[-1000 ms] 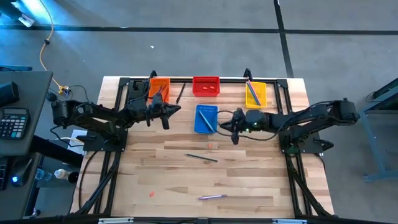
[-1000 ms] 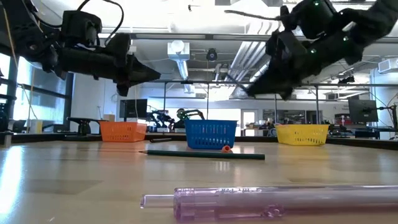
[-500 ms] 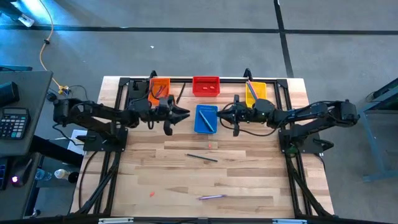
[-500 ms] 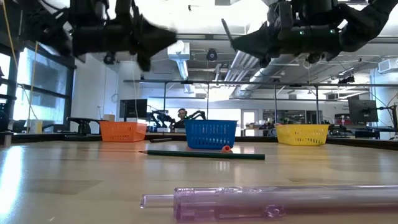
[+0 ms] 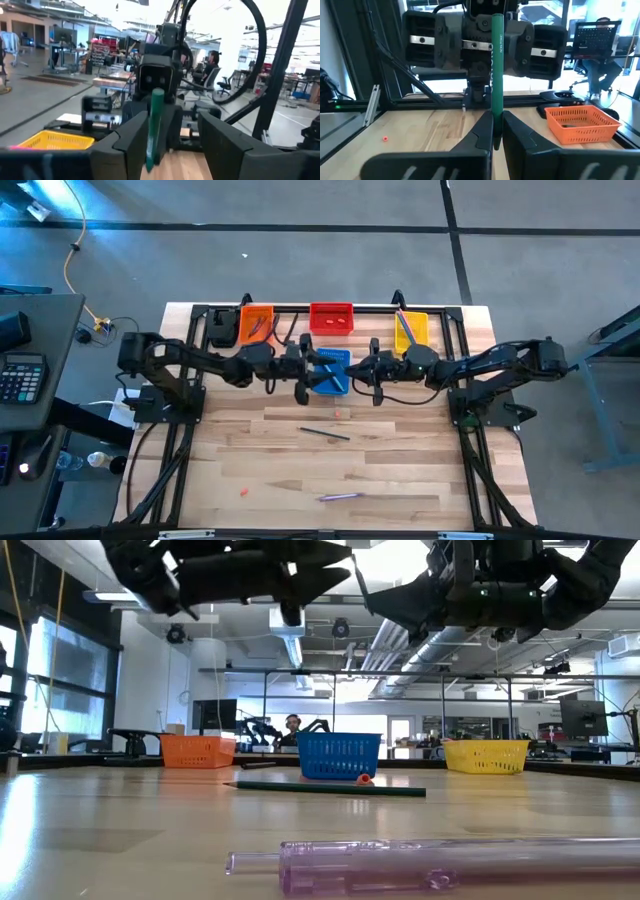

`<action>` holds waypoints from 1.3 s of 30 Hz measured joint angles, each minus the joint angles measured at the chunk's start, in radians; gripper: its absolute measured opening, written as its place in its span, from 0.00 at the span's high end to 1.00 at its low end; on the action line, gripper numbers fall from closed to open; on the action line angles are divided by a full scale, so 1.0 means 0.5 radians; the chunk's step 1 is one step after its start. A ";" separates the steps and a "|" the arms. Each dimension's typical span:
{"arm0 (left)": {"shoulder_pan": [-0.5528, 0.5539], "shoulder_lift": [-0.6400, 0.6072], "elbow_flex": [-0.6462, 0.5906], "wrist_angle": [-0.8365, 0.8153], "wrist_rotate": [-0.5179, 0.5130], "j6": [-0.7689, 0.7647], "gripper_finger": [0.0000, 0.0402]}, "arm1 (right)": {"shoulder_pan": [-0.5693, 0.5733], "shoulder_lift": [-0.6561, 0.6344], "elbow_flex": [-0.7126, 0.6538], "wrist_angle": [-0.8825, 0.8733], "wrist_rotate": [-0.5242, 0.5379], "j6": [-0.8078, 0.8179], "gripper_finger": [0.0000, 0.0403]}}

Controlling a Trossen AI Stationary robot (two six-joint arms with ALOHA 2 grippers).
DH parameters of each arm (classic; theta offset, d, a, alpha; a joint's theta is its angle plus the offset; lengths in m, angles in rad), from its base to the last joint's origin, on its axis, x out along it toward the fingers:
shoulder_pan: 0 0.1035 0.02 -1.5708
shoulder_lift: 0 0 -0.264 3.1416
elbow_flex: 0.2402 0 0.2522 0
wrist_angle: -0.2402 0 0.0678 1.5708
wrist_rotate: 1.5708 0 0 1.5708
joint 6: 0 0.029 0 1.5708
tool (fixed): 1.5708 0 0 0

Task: Sort crayons/erasers/pens/pencils in bins
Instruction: Put the dark green crayon into the orange bin

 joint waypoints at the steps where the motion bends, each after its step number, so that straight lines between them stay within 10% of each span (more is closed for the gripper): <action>1: -0.006 0.013 0.020 -0.002 -0.001 0.004 0.59 | 0.000 0.000 0.000 0.000 0.000 0.000 0.98; 26: -0.013 0.062 0.136 0.049 0.047 -0.026 0.59 | 0.043 -0.003 0.002 0.108 -0.092 0.007 0.98; 39: -0.013 0.061 0.155 0.050 0.064 -0.026 0.79 | 0.056 -0.003 0.102 0.038 -0.092 0.008 0.98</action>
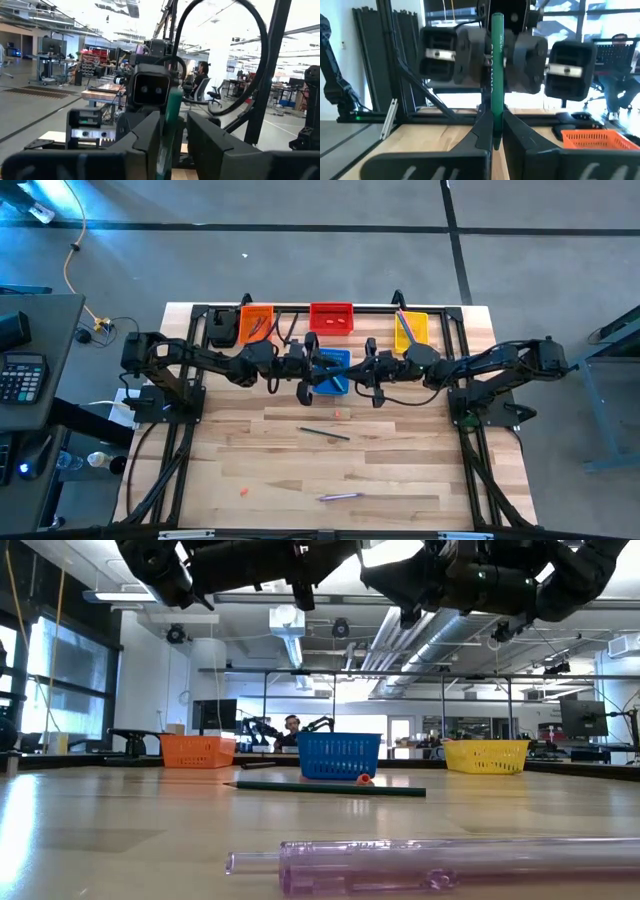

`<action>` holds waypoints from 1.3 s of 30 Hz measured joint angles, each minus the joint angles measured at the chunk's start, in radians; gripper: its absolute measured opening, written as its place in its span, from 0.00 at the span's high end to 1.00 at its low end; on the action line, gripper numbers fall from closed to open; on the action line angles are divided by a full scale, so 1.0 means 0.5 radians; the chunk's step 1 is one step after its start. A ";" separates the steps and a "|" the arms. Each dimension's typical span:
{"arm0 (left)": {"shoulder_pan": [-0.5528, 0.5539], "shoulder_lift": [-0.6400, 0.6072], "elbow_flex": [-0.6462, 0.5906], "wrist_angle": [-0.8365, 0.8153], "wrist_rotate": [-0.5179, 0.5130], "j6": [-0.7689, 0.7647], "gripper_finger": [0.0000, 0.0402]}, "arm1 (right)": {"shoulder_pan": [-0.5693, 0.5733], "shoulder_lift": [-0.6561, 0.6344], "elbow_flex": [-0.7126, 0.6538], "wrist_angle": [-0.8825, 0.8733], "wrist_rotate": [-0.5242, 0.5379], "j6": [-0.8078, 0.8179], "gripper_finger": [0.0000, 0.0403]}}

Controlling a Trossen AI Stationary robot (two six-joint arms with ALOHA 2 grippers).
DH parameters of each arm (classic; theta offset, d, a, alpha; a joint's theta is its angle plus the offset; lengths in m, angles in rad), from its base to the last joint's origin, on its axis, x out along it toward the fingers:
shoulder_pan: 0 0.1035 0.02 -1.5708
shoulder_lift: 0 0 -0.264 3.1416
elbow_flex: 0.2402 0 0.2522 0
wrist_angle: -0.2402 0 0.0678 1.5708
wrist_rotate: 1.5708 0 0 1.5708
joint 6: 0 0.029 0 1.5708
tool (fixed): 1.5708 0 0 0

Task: Sort crayons/erasers/pens/pencils in bins
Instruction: Put the dark green crayon into the orange bin

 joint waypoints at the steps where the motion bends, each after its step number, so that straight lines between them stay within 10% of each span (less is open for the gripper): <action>1: 0.000 0.000 0.000 0.000 0.001 0.000 0.80 | 0.000 0.000 0.008 0.000 0.000 0.000 0.98; 14: -0.001 0.000 0.000 -0.003 -0.018 0.128 0.98 | 0.000 0.000 0.009 -0.032 0.011 0.001 0.97; 24: 0.049 -0.034 0.001 -0.043 -0.019 0.238 0.98 | 0.000 0.002 0.006 -0.190 0.143 -0.002 0.64; 31: 0.118 -0.295 0.001 -0.494 -0.165 0.420 0.98 | -0.005 0.002 0.006 -0.223 0.244 -0.018 0.48; 39: 0.223 -0.667 0.001 -1.367 -0.538 0.524 0.98 | -0.033 0.002 0.006 -0.352 0.244 -0.110 0.51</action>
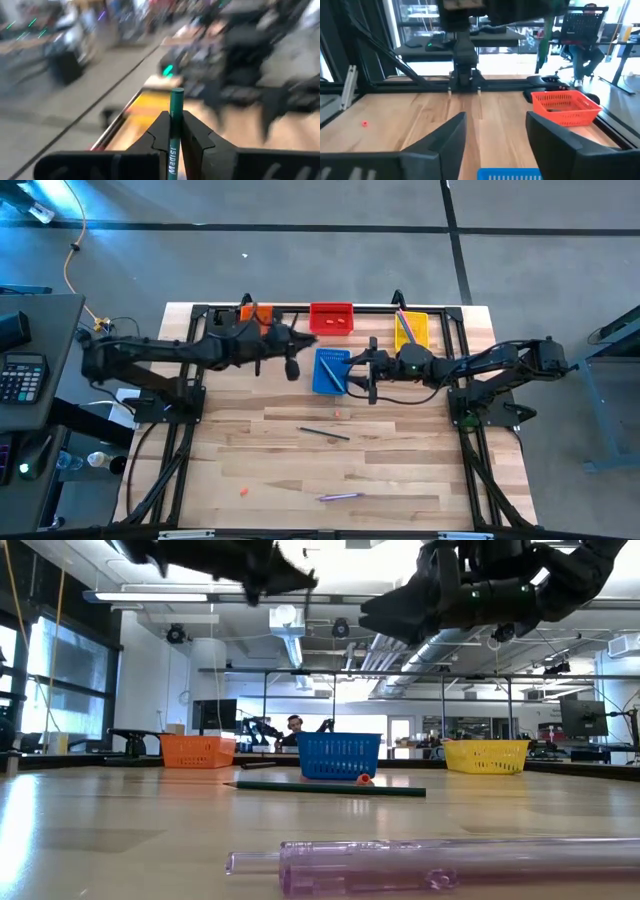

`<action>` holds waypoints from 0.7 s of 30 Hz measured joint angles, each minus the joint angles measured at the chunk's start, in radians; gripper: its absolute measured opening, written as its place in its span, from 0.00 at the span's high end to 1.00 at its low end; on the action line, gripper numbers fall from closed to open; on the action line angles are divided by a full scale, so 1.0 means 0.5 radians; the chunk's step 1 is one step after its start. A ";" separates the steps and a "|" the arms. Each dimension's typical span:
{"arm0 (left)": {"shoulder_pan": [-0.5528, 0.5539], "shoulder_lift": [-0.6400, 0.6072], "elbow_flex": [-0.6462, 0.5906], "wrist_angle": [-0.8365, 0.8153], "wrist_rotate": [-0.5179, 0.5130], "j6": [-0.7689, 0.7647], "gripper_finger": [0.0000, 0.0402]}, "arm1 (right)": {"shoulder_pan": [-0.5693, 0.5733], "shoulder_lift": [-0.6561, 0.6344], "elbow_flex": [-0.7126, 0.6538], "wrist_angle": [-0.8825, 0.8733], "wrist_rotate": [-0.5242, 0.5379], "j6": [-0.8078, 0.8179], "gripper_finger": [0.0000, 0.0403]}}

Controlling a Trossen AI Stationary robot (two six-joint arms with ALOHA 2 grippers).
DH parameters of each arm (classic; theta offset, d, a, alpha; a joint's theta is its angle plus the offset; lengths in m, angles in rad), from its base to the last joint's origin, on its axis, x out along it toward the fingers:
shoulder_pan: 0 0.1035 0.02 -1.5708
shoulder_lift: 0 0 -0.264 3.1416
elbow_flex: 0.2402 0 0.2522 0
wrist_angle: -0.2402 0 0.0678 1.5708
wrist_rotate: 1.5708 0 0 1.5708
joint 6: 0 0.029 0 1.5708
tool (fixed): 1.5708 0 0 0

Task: Sort crayons/erasers/pens/pencils in bins
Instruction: Put the dark green crayon into the orange bin

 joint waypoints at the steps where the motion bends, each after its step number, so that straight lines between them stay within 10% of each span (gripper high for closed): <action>1: 0.031 -0.040 0.000 -0.128 -0.067 -0.006 0.98 | -0.003 0.000 0.000 -0.007 0.002 -0.009 0.53; 13: 0.837 -0.003 -0.001 -1.117 -0.260 -0.235 0.98 | -0.026 0.000 0.000 -0.044 0.014 -0.050 0.97; 21: 1.205 0.369 -0.002 -1.161 -0.171 -0.257 0.98 | -0.026 0.000 0.000 -0.046 0.015 -0.063 0.96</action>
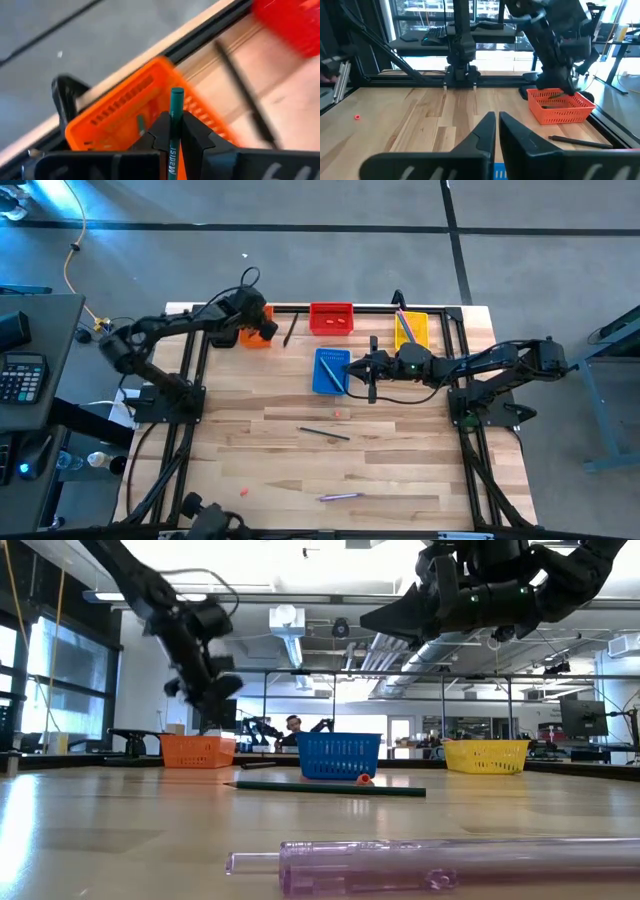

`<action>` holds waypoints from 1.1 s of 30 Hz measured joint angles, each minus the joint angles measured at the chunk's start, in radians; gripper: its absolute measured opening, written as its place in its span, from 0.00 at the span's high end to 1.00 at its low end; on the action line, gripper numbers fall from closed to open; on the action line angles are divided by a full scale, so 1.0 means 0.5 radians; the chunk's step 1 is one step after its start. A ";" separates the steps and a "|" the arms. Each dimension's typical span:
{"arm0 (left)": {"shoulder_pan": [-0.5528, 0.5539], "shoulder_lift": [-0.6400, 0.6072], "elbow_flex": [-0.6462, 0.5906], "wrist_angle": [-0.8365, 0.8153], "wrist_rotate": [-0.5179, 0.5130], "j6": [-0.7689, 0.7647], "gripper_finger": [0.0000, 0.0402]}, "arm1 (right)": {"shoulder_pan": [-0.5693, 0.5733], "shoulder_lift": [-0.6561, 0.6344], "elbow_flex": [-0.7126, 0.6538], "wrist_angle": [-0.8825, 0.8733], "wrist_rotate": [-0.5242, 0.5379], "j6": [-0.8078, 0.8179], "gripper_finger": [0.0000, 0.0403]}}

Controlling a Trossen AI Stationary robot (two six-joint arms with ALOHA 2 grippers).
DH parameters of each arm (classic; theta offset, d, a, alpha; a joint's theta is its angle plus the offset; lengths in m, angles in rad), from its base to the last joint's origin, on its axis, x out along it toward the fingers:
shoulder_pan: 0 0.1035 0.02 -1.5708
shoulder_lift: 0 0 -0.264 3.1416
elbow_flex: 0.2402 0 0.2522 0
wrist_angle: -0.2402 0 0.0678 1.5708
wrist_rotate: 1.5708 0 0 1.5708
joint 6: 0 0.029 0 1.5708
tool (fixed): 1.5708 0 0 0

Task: Sort crayons/erasers/pens/pencils in bins
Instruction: Put the dark green crayon into the orange bin, then put the black pen into the blue bin

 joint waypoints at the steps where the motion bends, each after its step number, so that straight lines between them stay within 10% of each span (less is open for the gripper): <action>1: 0.030 0.045 0.000 0.001 0.015 -0.007 0.98 | 0.000 0.000 0.000 -0.001 0.000 0.000 0.97; 22: 0.119 0.136 0.121 -0.140 0.011 0.048 0.73 | 0.000 0.000 0.000 -0.014 0.000 -0.001 1.00; 33: -0.228 -0.058 0.412 -0.441 0.331 0.027 0.76 | 0.000 0.000 0.000 -0.016 0.000 -0.016 1.00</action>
